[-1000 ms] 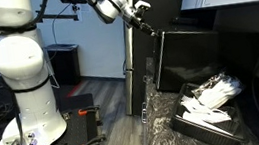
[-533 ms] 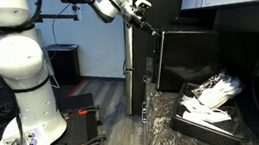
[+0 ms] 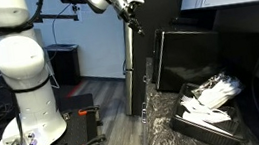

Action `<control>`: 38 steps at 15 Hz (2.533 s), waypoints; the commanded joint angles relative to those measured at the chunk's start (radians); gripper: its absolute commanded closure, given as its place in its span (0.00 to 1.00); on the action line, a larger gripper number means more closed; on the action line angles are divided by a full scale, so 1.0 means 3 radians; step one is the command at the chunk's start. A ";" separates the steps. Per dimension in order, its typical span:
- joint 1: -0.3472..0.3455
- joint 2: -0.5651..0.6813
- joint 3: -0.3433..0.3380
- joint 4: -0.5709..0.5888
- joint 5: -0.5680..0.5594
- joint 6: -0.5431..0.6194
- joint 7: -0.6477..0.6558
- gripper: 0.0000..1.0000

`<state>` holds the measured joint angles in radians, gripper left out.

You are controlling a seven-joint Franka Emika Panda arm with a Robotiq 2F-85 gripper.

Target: Close the microwave door

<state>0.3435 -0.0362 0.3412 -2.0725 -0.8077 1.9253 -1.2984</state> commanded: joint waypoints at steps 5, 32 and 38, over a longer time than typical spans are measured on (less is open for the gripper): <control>0.0090 0.0131 0.0087 0.0229 0.0051 -0.0059 -0.0200 1.00; -0.0138 0.0711 -0.0209 0.0351 -0.1503 -0.0051 -0.0904 1.00; -0.0070 0.0644 -0.0050 0.0411 -0.0803 -0.0125 -0.1020 1.00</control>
<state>0.3389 0.1906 0.3119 -1.9631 -1.1886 1.9273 -1.5376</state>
